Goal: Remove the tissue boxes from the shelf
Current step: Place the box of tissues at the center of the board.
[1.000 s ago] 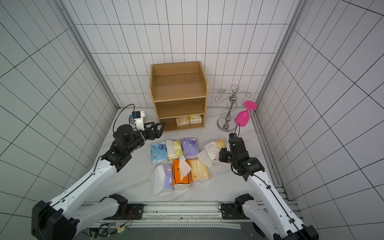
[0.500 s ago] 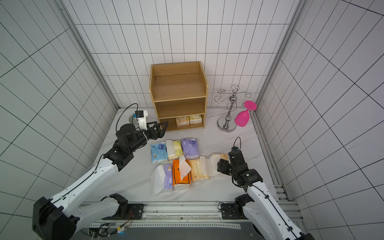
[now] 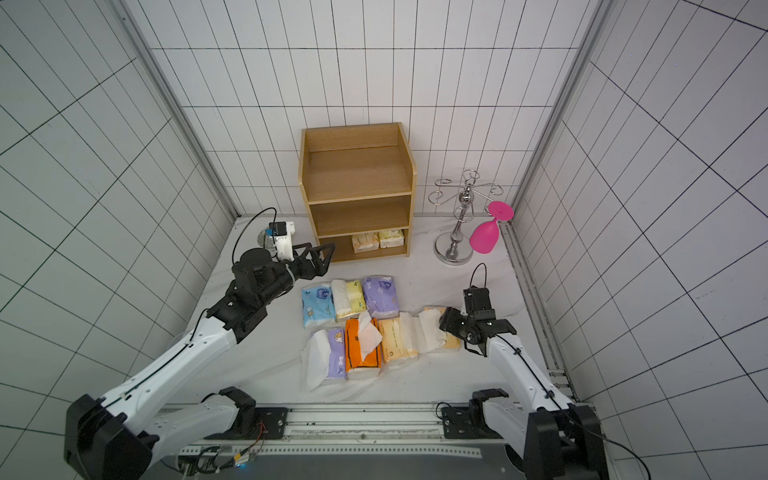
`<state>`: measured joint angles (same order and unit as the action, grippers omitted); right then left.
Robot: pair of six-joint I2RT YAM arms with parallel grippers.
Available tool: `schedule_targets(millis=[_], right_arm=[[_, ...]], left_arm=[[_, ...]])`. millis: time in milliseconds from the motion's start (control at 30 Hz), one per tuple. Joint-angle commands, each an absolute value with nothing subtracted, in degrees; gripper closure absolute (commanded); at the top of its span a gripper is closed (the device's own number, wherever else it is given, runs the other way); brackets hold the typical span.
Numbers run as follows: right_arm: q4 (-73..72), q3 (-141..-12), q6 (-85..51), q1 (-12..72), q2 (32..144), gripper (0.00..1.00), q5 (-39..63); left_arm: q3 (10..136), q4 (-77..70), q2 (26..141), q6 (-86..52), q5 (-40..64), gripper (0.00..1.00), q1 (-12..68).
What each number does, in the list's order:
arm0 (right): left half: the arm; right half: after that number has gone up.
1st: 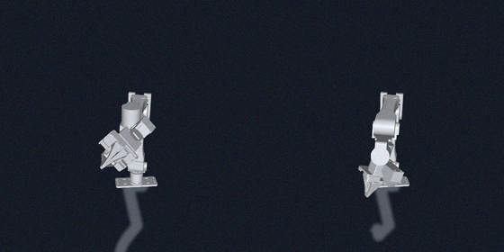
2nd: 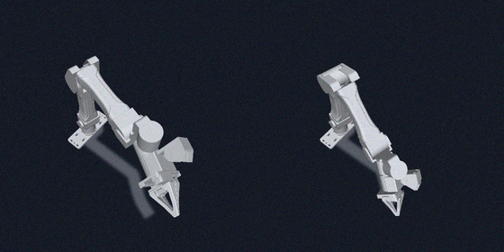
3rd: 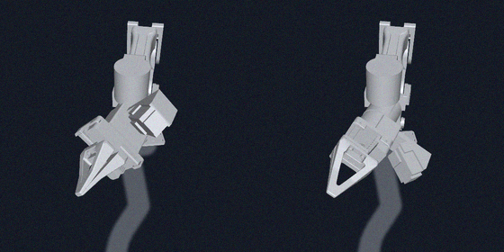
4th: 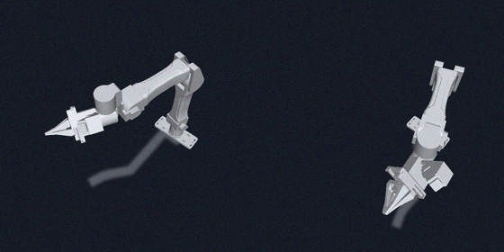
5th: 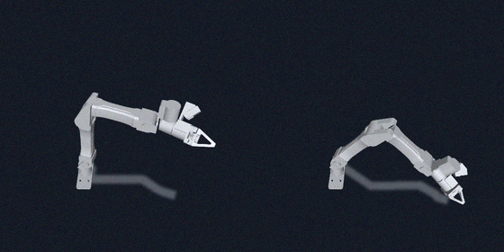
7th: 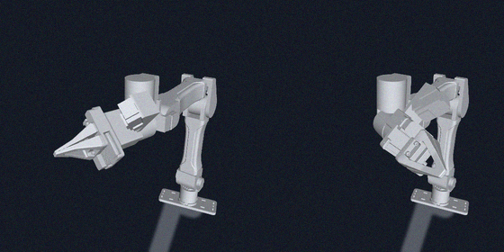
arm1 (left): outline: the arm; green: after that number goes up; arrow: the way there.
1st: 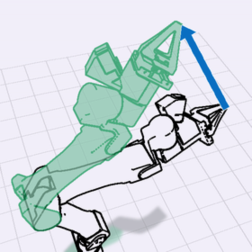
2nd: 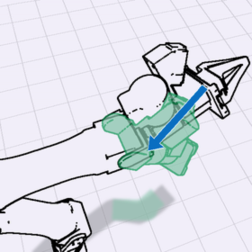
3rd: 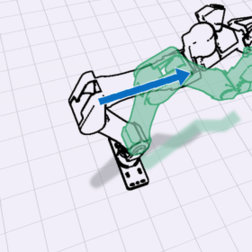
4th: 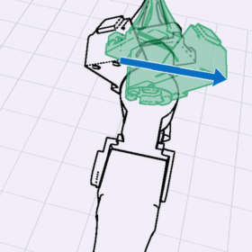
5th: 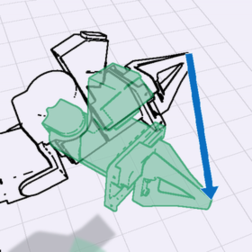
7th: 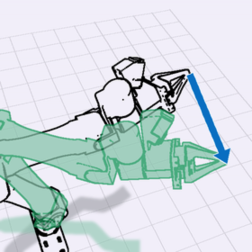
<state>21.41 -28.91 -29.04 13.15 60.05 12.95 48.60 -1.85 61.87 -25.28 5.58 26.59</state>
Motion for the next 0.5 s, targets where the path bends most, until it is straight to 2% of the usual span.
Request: schedule_targets(millis=[0,100,300,467], right_arm=[[14.9,-27.5,-30.5,14.4,59.6,0.41,17.4],[13.9,-25.4,-32.0,17.9,57.8,0.46,15.4],[13.7,-22.2,-34.1,21.9,54.6,0.47,13.3],[21.5,-26.6,-33.0,22.1,51.4,0.3,7.0]], left_arm=[[47.3,-1.3,61.0,-22.8,3.7,0.02,26.8],[47.1,-1.4,61.6,-22.0,2.8,0.02,26.8],[47.7,-0.9,62.7,-22.9,2.2,0.02,25.6],[47.7,-1.1,63.6,-24.8,3.9,0.02,22.9]])
